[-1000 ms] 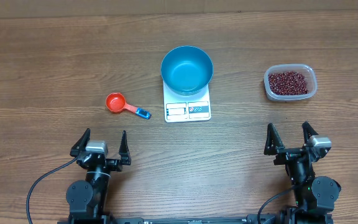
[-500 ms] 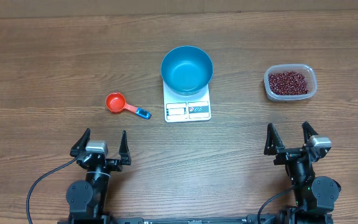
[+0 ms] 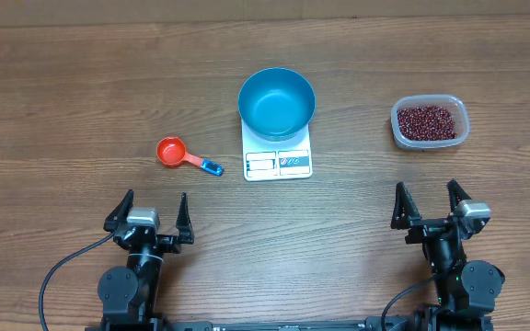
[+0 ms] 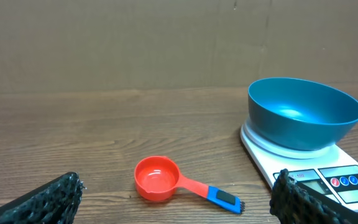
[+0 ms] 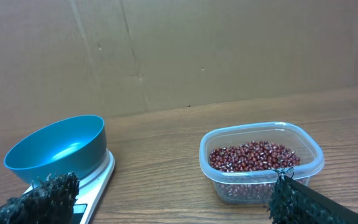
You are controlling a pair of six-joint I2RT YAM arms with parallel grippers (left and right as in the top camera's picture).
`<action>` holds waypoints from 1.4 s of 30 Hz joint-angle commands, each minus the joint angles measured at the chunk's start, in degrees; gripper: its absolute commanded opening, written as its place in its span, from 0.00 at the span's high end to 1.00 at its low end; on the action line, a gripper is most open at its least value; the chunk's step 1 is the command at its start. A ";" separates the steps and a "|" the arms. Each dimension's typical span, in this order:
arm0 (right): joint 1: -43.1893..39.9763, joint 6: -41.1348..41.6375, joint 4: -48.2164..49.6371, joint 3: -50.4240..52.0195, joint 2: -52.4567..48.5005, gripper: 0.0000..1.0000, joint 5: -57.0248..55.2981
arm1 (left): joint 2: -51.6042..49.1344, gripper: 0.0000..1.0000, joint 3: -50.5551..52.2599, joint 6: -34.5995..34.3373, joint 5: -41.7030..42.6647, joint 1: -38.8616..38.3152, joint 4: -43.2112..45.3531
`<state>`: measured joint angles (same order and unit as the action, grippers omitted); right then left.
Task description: Scoop item into bowl and weigh 150g on scale
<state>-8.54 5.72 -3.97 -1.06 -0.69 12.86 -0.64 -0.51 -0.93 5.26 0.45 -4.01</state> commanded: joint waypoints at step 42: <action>0.28 -0.20 0.35 0.59 0.50 0.00 -0.37 | 0.37 0.00 -1.29 0.44 3.65 0.17 -0.07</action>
<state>-8.54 5.72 -3.99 -1.06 -0.69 12.86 -0.64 -0.51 -0.95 6.02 0.45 -3.92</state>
